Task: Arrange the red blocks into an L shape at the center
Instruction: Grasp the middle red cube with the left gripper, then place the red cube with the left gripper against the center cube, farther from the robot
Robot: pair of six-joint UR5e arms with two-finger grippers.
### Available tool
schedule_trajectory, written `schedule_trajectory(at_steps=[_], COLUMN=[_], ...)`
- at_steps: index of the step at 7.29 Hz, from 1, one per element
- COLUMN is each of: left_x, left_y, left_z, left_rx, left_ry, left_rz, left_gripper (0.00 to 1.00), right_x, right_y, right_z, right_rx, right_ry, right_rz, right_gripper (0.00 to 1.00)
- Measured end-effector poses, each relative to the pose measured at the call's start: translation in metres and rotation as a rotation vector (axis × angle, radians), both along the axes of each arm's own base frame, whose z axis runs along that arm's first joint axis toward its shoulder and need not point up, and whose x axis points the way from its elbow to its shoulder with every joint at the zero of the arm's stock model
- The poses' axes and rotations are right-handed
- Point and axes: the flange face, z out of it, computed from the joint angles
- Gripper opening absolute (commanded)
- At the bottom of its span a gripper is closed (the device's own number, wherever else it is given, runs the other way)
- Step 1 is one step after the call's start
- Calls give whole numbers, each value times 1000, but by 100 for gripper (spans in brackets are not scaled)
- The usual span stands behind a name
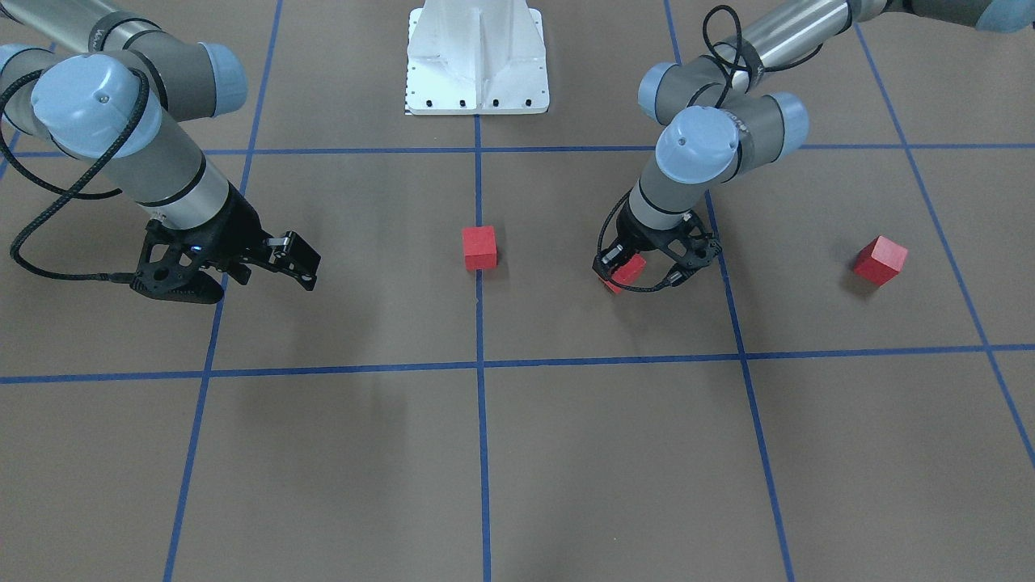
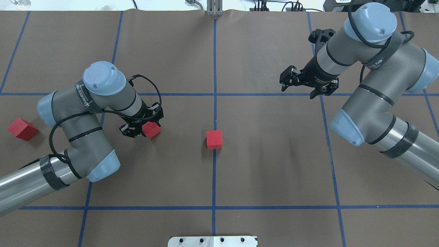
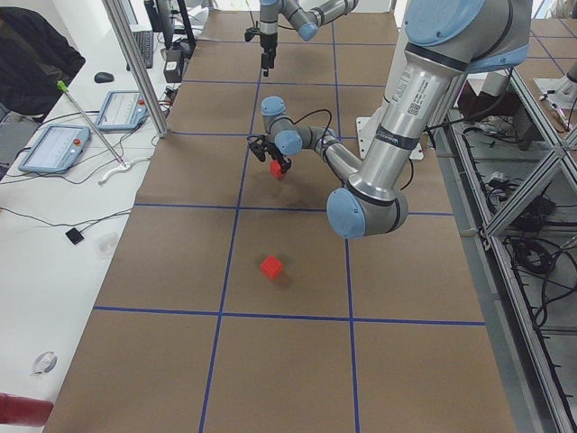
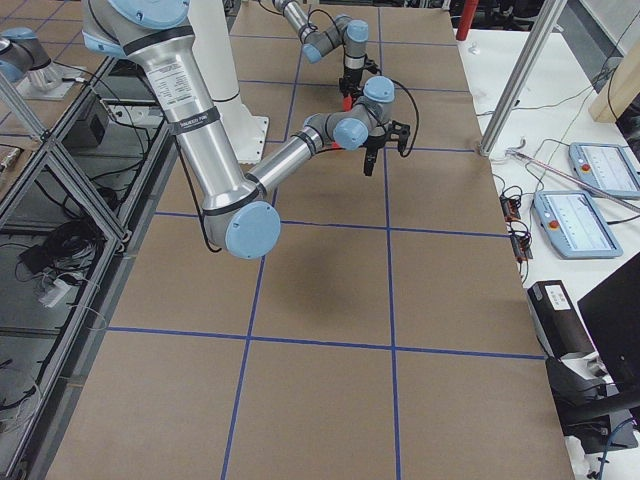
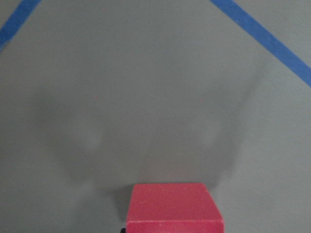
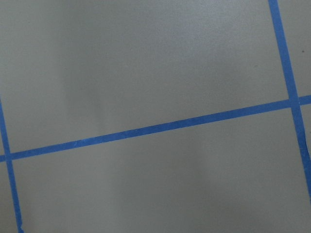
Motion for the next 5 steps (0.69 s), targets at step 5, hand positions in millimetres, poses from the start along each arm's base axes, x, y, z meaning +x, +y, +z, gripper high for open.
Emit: schedule_trajectory(at_steps=[5], left_x=[74], left_y=[-48], left_z=[-127], left_rx=[326], left_ry=[-20], left_rz=[246], left_gripper=[0], right_x=[6], right_y=[-4], right_z=[0], right_rx=[1], right_ry=[-1], right_rz=[12], right_gripper=[100])
